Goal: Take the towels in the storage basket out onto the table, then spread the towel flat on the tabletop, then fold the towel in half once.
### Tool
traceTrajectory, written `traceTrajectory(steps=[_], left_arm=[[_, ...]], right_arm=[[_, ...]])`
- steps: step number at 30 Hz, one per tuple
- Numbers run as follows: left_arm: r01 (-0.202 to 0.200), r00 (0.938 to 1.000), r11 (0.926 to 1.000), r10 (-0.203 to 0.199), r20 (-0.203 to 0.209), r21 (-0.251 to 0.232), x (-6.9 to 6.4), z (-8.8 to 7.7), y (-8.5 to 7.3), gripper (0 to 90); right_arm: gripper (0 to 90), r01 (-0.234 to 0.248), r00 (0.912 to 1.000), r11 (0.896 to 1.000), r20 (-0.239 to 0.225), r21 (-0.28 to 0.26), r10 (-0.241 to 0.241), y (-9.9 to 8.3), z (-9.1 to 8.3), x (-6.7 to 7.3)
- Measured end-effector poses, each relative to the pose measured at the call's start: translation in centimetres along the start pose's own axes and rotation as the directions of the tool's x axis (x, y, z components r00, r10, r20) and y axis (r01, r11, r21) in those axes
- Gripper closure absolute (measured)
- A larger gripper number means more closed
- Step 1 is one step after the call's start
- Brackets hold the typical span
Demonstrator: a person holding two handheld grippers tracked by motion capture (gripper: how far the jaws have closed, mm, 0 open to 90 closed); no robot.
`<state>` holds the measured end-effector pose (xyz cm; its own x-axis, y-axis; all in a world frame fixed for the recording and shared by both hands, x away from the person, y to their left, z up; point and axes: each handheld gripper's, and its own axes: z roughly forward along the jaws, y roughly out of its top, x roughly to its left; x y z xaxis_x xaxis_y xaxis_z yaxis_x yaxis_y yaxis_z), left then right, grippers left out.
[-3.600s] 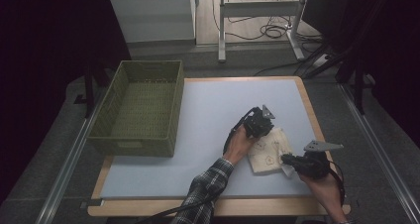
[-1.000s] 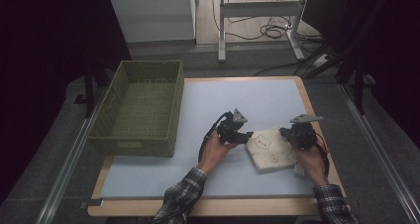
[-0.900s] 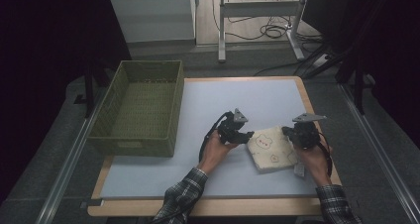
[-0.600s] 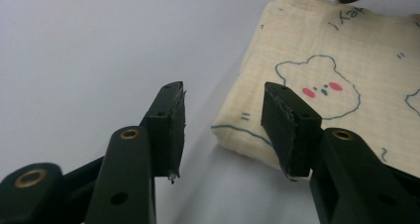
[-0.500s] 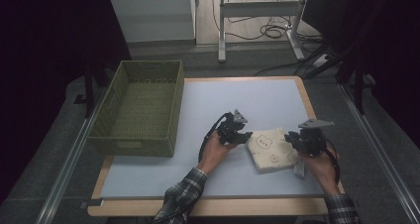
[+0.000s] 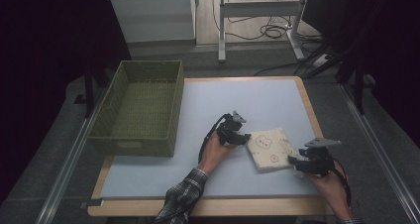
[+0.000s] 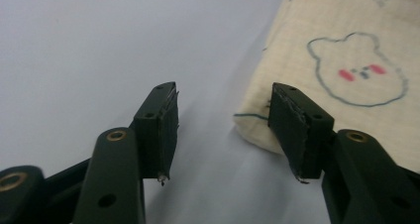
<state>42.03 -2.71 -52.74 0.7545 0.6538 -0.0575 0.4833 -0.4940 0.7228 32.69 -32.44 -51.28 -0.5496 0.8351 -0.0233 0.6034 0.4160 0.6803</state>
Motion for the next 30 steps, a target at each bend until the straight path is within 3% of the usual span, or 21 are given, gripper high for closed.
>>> traceTrajectory(steps=[2,6,9,11,13,15,17,23,30], left_arm=[[0.013,0.9998,0.9999,-0.013,0.013,0.003,0.2,0.3,-0.2,43.0],[0.033,0.999,0.9994,-0.033,0.031,0.005,0.5,0.3,-0.3,42.7],[0.036,0.9982,0.9992,-0.037,0.048,0.014,0.3,0.3,-0.2,47.3],[0.036,0.9968,0.999,-0.038,0.071,0.026,0.0,0.2,-0.1,56.7],[0.041,0.9915,0.9985,-0.045,0.122,0.038,-0.2,0.2,0.0,71.8],[0.017,0.9929,0.999,-0.021,0.117,0.042,-0.7,0.1,0.2,82.1],[-0.023,0.9951,0.9987,0.019,0.097,0.045,-1.0,-0.1,0.4,84.5],[-0.026,0.9972,0.9995,0.025,0.07,0.016,-0.4,-1.6,0.9,85.6],[-0.043,0.9984,0.999,0.042,0.037,0.015,0.1,-3.5,1.3,85.5]], right_arm=[[46.2,-0.015,0.9998,1.0,-0.017,-0.008,0.015,-0.1,0.2,0.1],[69.9,-0.055,0.9939,0.998,-0.097,-0.008,0.054,-0.4,0.1,0.2],[79.3,-0.107,0.9804,0.994,-0.166,0.008,0.107,-0.3,0.2,-0.2],[80.4,-0.111,0.9787,0.994,-0.173,0.01,0.111,-0.3,0.2,-0.3],[80.8,-0.106,0.9804,0.994,-0.166,0.009,0.106,-0.3,0.1,-0.2],[80.9,-0.097,0.9819,0.995,-0.162,0.009,0.098,-0.2,0.0,0.0],[80.9,-0.096,0.9805,0.995,-0.172,0.004,0.096,-0.1,-0.1,0.1],[80.9,-0.09,0.976,0.996,-0.201,-0.023,0.084,0.2,-0.5,0.6],[80.8,-0.072,0.9699,0.996,-0.237,-0.057,0.056,1.5,-0.9,1.7]])
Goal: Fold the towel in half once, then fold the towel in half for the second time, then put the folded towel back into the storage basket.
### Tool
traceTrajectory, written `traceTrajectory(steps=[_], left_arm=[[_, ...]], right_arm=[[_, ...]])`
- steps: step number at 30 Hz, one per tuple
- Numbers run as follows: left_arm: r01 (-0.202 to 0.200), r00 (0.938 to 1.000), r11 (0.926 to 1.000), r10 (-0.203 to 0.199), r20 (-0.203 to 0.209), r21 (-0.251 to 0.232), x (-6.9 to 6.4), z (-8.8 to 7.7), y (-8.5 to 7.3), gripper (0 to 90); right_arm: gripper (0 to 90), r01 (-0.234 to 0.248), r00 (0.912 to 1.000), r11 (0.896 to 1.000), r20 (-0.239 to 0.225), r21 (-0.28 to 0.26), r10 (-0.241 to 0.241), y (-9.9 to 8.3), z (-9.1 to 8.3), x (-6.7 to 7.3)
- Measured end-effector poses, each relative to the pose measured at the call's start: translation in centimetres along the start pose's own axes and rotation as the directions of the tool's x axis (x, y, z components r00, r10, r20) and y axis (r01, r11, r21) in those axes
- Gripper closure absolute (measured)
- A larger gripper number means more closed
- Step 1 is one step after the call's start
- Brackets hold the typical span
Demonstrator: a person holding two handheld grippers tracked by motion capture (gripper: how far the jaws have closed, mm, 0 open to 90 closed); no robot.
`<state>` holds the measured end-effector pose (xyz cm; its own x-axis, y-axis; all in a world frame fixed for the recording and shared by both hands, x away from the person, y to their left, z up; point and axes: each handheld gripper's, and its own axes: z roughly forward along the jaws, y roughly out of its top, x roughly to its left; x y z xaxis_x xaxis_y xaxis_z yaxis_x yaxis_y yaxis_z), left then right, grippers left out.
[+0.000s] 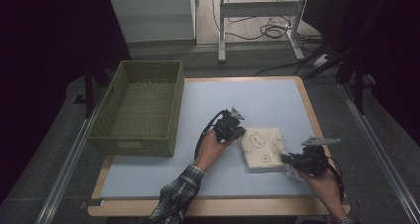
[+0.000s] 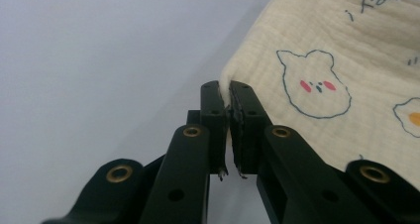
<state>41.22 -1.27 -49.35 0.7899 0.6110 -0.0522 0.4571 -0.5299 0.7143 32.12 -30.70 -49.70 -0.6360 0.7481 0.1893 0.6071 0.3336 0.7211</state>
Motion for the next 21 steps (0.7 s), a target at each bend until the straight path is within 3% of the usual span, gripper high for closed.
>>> traceTrajectory(steps=[21], left_arm=[[0.022,0.9959,0.9997,-0.022,-0.088,0.003,2.8,-6.5,0.0,84.9]], right_arm=[[80.2,0.083,0.9941,0.995,-0.066,-0.051,-0.087,4.6,1.9,3.4]])
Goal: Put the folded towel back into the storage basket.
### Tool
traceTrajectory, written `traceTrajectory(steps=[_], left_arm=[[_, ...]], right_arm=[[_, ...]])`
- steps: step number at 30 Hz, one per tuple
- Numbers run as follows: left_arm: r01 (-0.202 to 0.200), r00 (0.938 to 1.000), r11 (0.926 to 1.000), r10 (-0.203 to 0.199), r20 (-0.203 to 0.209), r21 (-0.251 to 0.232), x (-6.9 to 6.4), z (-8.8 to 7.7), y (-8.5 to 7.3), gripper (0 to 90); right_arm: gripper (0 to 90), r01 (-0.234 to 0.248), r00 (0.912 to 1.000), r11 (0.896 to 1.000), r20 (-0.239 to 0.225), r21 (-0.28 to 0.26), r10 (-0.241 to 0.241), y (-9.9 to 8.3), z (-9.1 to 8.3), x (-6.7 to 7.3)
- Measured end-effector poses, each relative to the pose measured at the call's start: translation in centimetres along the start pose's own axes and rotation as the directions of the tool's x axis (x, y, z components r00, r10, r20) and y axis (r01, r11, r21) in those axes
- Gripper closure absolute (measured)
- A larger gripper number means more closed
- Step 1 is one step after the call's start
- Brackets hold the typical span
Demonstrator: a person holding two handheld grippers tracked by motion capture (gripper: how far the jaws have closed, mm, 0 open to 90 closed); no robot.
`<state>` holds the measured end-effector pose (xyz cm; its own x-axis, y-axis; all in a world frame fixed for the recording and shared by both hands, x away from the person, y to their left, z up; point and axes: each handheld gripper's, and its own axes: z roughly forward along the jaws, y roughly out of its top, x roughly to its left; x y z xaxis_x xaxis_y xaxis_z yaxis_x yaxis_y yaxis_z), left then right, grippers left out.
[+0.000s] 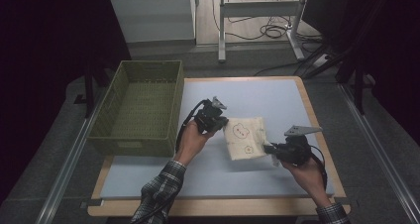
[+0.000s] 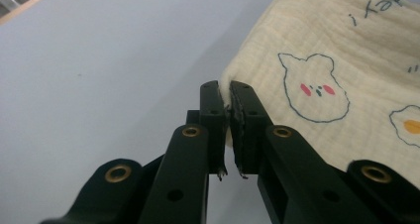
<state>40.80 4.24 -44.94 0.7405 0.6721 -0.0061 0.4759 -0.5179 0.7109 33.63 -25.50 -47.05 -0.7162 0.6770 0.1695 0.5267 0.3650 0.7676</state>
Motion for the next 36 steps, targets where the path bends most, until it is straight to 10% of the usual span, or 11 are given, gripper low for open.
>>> traceTrajectory(steps=[36], left_arm=[[0.067,0.9836,0.9965,-0.075,-0.164,-0.05,6.7,-10.4,-1.4,85.1]], right_arm=[[80.0,0.039,0.9928,0.998,-0.111,-0.049,-0.044,9.5,4.9,4.3]])
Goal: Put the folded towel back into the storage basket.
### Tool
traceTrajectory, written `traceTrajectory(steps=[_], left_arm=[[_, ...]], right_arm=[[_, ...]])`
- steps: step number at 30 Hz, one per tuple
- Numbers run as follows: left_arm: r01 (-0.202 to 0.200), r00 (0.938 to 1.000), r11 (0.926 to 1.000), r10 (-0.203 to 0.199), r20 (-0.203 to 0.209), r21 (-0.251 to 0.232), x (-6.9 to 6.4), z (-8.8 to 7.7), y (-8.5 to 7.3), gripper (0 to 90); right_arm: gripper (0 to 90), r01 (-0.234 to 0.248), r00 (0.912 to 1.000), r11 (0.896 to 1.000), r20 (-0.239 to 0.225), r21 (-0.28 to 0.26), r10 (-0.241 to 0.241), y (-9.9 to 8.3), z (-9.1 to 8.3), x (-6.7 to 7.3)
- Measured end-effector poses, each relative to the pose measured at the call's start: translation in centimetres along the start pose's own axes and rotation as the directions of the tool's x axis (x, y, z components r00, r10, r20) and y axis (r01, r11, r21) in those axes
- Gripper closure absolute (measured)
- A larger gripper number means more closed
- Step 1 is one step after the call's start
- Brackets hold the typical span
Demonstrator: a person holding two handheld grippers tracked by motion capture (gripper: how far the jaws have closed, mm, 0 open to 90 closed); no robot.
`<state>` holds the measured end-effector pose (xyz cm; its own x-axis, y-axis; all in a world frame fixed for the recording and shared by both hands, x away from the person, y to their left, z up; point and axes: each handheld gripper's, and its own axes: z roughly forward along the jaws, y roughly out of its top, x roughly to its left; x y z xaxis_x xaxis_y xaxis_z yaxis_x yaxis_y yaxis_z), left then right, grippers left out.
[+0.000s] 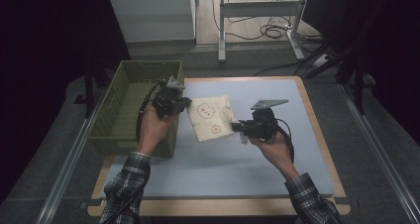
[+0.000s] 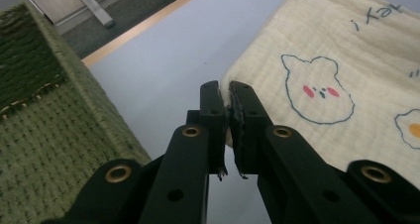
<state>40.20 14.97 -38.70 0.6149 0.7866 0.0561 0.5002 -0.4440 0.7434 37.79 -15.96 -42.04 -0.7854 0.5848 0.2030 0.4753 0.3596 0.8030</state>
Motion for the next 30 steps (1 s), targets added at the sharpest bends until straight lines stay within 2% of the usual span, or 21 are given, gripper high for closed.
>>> traceTrajectory(steps=[8,16,24,30], left_arm=[[0.014,0.9994,0.9999,-0.014,-0.033,-0.006,1.9,-1.0,-0.2,85.1],[0.045,0.9963,0.9989,-0.046,-0.072,-0.014,3.7,-1.8,-0.7,85.1],[0.077,0.9904,0.9967,-0.08,-0.113,-0.026,5.7,-3.4,-1.4,85.2],[0.1,0.9829,0.9944,-0.104,-0.152,-0.034,7.1,-4.9,-2.2,85.2]], right_arm=[[79.9,-0.002,1.0,1.0,-0.009,-0.02,0.001,1.9,1.0,0.1],[80.0,-0.015,0.9994,1.0,-0.032,-0.026,0.015,3.6,2.6,0.5],[80.0,-0.014,0.9982,0.999,-0.058,-0.029,0.013,5.6,4.5,1.5],[80.0,-0.008,0.9972,0.999,-0.074,-0.031,0.005,7.0,6.1,2.5]])
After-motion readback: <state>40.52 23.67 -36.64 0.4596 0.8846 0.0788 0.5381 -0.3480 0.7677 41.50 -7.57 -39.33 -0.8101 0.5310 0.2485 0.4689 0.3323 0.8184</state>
